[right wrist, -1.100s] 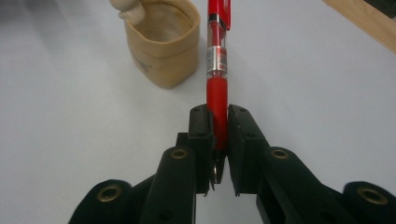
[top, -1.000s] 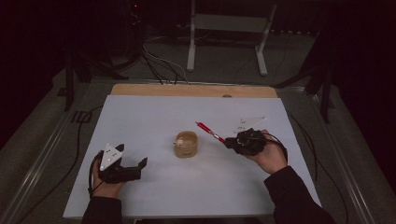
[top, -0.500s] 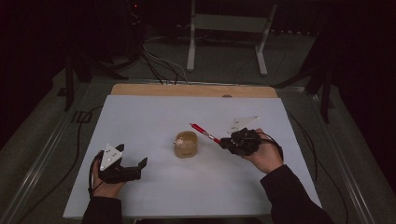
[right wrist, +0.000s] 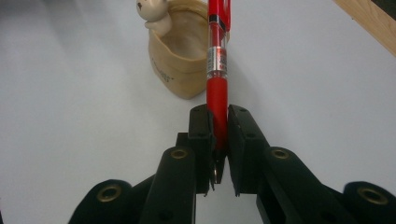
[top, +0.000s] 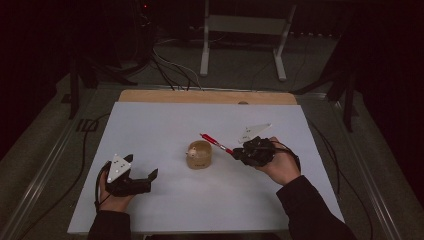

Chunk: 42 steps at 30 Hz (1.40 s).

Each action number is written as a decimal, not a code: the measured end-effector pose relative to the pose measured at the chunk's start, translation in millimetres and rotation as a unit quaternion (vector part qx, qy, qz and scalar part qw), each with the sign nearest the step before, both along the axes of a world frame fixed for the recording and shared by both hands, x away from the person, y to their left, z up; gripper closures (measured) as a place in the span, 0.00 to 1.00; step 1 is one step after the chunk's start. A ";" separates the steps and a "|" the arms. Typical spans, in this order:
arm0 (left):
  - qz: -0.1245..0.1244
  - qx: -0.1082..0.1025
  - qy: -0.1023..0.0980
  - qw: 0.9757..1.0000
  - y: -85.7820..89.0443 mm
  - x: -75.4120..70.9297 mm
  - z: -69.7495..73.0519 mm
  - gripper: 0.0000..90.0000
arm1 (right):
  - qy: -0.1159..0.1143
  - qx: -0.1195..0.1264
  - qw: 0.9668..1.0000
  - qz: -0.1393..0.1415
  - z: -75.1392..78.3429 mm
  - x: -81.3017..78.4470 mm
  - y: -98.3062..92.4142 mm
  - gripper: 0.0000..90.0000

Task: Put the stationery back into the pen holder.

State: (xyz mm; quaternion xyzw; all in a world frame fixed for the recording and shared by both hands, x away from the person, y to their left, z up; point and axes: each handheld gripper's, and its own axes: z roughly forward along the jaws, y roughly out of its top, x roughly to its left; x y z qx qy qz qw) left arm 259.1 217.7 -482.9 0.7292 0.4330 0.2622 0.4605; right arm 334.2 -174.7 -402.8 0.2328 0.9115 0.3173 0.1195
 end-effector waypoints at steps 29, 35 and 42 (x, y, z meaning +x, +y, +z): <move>0.000 0.000 0.001 1.000 0.3 0.4 -0.3 0.02 | 0.015 -0.033 0.999 0.009 -3.6 1.4 15.7 0.89; 0.000 0.000 0.001 1.000 0.5 0.4 -0.3 0.02 | 0.016 -0.034 0.999 0.007 -0.4 3.3 19.6 0.89; 0.000 0.000 0.001 1.000 0.5 0.3 -0.4 0.02 | 0.020 -0.033 0.999 0.007 0.3 5.7 24.5 0.89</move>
